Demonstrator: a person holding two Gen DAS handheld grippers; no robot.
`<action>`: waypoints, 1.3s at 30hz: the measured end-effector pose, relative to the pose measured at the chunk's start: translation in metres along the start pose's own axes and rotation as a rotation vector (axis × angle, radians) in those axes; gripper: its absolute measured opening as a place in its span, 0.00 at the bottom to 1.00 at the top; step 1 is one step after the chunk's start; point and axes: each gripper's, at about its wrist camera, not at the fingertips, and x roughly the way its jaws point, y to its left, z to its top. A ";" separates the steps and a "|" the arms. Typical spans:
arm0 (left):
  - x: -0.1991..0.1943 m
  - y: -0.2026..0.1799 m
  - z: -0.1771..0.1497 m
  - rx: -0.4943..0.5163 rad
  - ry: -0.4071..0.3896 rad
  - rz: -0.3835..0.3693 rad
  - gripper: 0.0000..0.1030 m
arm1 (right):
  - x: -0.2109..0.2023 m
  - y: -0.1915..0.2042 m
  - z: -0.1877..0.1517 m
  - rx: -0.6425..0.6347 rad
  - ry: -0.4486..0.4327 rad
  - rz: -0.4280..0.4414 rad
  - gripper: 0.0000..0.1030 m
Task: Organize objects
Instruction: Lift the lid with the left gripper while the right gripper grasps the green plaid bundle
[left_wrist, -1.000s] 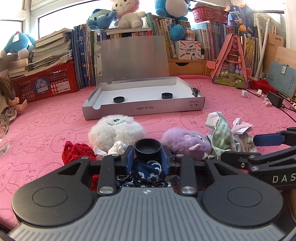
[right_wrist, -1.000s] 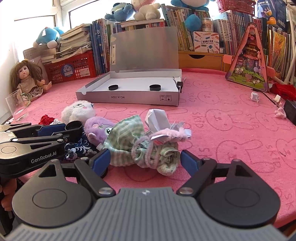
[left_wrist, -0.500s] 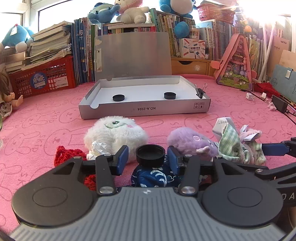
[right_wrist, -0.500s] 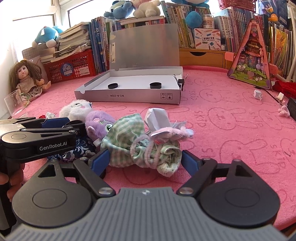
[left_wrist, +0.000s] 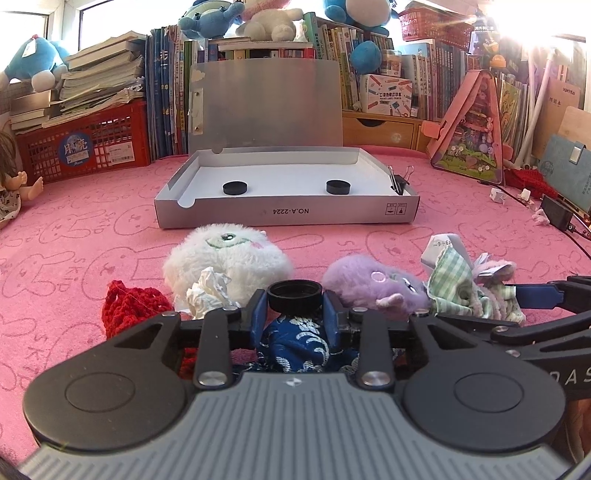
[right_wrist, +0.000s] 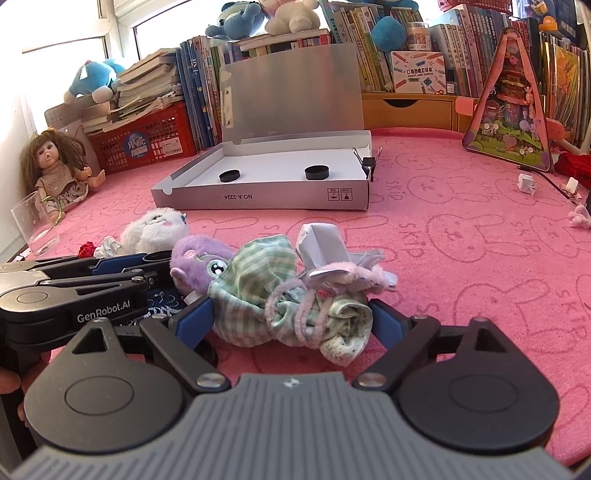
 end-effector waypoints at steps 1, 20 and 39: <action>0.001 0.000 0.000 0.002 0.000 0.000 0.37 | 0.000 0.000 0.000 0.000 0.000 0.000 0.91; 0.031 0.000 0.007 -0.047 0.047 -0.017 0.51 | -0.005 -0.005 0.003 0.036 -0.011 -0.001 0.73; 0.019 0.003 0.012 -0.094 0.021 -0.040 0.66 | -0.028 -0.014 0.004 -0.049 -0.082 -0.173 0.77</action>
